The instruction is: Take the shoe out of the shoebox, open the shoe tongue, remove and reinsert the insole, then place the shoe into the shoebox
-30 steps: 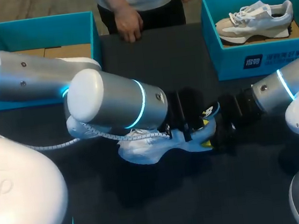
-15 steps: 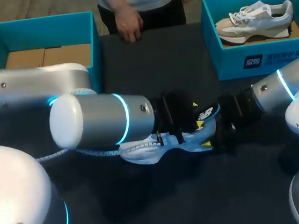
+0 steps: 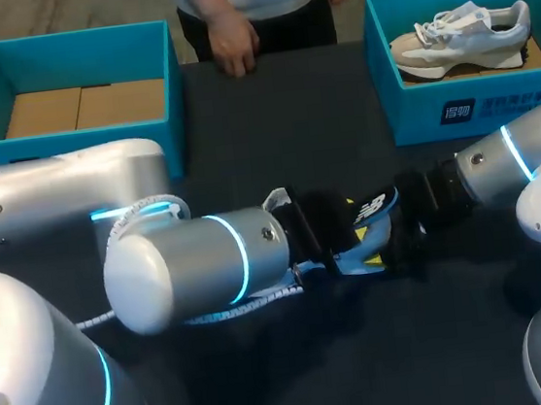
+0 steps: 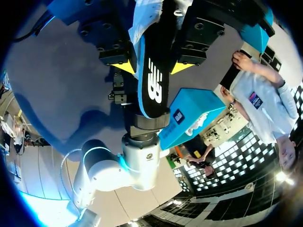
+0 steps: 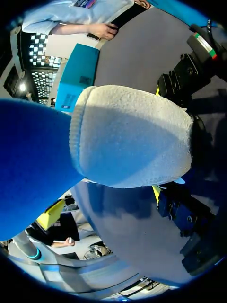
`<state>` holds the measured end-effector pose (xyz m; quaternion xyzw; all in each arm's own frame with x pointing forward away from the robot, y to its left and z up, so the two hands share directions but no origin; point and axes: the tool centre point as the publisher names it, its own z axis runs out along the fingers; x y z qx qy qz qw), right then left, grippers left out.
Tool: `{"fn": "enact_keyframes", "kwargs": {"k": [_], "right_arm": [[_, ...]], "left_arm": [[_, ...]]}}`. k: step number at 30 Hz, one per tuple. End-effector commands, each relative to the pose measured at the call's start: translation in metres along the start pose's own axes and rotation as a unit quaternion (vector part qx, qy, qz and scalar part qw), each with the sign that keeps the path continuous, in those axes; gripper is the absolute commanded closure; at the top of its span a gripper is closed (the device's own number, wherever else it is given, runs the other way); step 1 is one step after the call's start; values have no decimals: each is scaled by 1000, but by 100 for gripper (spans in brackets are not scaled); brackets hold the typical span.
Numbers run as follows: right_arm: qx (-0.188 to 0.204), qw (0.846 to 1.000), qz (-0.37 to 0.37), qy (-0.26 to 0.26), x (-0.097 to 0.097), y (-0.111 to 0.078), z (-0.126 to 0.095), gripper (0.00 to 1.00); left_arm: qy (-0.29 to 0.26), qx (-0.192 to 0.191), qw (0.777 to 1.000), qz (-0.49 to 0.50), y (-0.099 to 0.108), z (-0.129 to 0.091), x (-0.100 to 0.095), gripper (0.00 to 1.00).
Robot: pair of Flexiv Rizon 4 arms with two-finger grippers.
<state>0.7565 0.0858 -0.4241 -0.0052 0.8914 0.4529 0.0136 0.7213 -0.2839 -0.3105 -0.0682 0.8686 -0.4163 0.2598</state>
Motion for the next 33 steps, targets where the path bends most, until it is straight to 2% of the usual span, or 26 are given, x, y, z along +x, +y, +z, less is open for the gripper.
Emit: {"fn": "enact_keyframes", "kwargs": {"k": [1,2,3,5,6,33], "right_arm": [[1,1000,0,0,0,-1,6,100],[1,1000,0,0,0,-1,6,100],[1,1000,0,0,0,-1,6,100],[1,1000,0,0,0,-1,6,100],[1,1000,0,0,0,-1,6,100],[1,1000,0,0,0,-1,6,100]], "left_arm": [[-13,-5,1000,1,-2,0,3,52],[-8,-7,1000,0,-2,-1,3,51],[-7,-8,1000,0,-1,-2,3,34],[-7,-9,1000,0,-1,-4,2,5],[-7,-10,1000,1,-1,-5,2,0],[-10,-14,1000,9,-3,-8,-1,0]]}}
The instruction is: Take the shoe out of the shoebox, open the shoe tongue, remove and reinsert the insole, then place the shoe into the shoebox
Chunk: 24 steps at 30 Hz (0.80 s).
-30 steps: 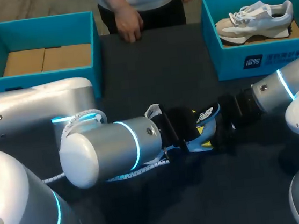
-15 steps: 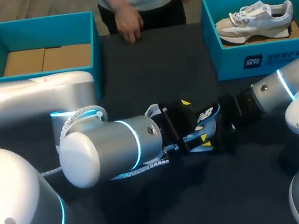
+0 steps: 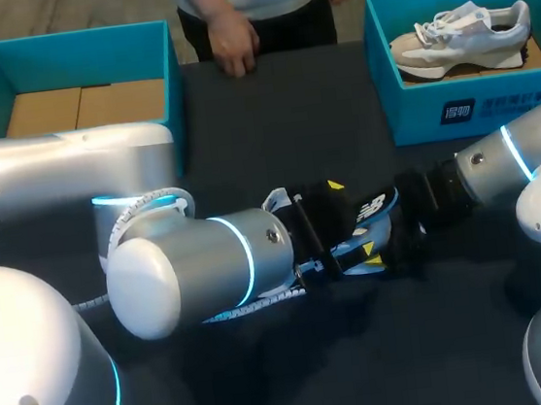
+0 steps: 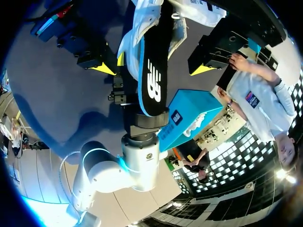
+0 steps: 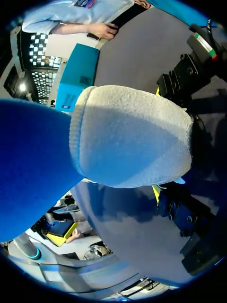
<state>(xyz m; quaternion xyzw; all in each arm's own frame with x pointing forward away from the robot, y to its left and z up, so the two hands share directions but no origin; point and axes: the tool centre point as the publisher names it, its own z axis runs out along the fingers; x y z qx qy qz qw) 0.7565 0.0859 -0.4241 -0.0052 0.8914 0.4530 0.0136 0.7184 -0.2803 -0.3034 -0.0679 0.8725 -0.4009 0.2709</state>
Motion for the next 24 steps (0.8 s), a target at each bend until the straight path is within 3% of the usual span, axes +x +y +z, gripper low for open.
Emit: {"fn": "enact_keyframes", "kwargs": {"k": [1,15,17,21,23,24], "right_arm": [[1,1000,0,0,0,-1,6,100],[1,1000,0,0,0,-1,6,100],[1,1000,0,0,0,-1,6,100],[1,1000,0,0,0,-1,6,100],[1,1000,0,0,0,-1,6,100],[1,1000,0,0,0,-1,6,100]], "left_arm": [[-1,0,1000,0,0,0,1,0],[-38,-6,999,24,10,17,-6,0],[-42,-2,999,23,9,17,-7,16],[-45,-5,999,20,9,17,-10,21],[-47,-8,999,23,9,17,-10,41],[-47,-10,999,23,9,17,-11,40]]}}
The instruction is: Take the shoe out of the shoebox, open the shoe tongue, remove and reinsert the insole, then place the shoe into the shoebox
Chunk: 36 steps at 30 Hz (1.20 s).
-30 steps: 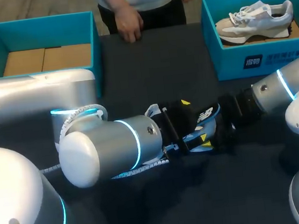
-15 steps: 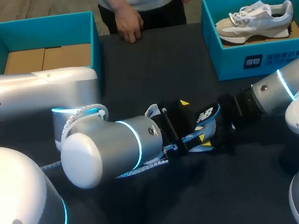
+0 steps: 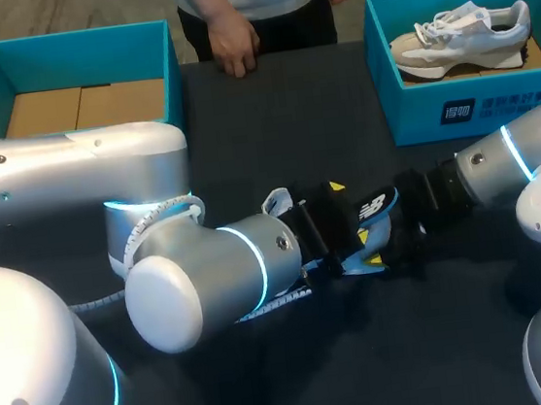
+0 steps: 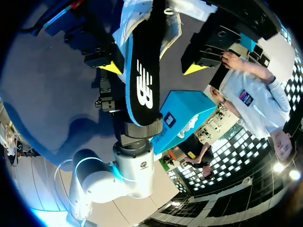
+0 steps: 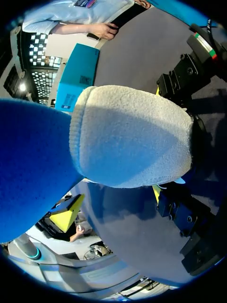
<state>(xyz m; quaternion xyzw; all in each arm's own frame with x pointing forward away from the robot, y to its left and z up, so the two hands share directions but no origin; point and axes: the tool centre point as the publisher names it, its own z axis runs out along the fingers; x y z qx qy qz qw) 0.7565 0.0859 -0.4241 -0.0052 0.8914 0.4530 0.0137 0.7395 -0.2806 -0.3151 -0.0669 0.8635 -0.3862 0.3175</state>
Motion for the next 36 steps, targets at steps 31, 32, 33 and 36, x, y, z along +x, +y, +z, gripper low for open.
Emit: {"fn": "enact_keyframes", "kwargs": {"k": [31,32,33,36], "right_arm": [[1,1000,0,0,0,-1,6,100],[1,1000,0,0,0,-1,6,100],[1,1000,0,0,0,-1,6,100],[1,1000,0,0,0,-1,6,100]], "left_arm": [[3,-10,1000,12,10,22,4,88],[4,-9,1000,13,10,22,5,100],[5,-9,1000,13,10,21,6,100],[9,-9,1000,15,10,20,7,100]]}}
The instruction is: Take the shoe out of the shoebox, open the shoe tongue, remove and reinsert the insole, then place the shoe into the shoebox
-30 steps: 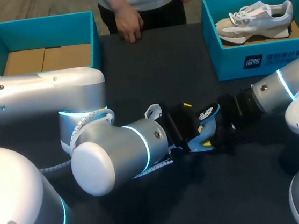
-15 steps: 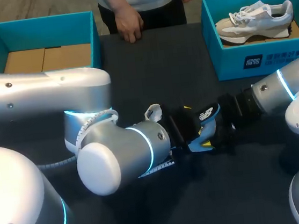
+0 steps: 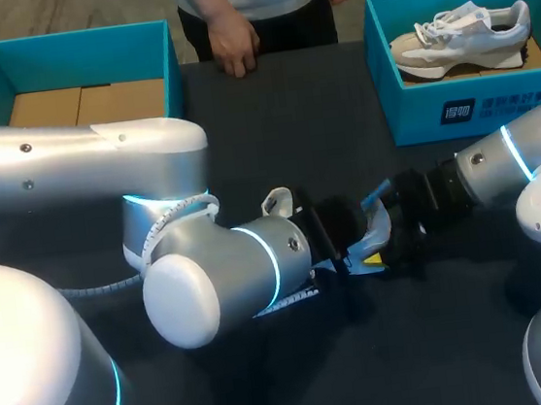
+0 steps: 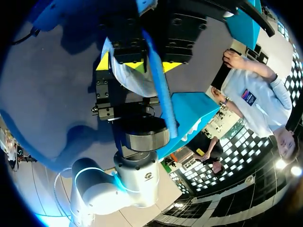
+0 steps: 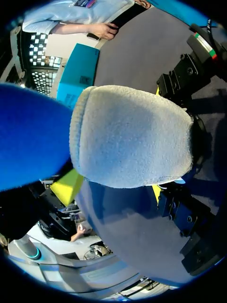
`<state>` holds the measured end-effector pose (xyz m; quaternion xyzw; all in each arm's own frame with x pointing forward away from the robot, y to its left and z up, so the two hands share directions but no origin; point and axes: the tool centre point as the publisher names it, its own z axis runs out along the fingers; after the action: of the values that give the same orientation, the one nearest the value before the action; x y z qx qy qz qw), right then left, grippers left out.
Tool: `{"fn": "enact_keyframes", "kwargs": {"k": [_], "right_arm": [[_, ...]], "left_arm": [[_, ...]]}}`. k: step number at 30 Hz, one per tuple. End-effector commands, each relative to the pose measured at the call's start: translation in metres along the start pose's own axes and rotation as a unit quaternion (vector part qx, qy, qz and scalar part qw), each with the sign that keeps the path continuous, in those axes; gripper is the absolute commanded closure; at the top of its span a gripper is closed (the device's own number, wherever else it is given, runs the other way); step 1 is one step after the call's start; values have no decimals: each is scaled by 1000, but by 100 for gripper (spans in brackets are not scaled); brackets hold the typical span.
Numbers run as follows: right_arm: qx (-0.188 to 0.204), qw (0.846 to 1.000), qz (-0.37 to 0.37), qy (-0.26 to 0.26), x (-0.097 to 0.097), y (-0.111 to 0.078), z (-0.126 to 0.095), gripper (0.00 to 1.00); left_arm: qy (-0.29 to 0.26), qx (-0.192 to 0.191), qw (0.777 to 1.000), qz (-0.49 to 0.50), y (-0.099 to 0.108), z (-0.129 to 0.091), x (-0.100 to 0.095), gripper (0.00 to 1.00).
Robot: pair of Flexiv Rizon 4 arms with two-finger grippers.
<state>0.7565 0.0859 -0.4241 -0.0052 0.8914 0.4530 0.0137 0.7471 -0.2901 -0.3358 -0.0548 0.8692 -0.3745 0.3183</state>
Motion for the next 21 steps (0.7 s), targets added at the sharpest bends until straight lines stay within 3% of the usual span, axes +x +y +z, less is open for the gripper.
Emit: {"fn": "enact_keyframes", "kwargs": {"k": [1,9,21], "right_arm": [[1,1000,0,0,0,-1,6,100],[1,1000,0,0,0,-1,6,100],[1,1000,0,0,0,-1,6,100]], "left_arm": [[5,0,1000,0,0,-2,-1,100],[7,11,1000,-1,-11,-10,-8,100],[18,24,1000,3,-54,-25,-26,100]]}}
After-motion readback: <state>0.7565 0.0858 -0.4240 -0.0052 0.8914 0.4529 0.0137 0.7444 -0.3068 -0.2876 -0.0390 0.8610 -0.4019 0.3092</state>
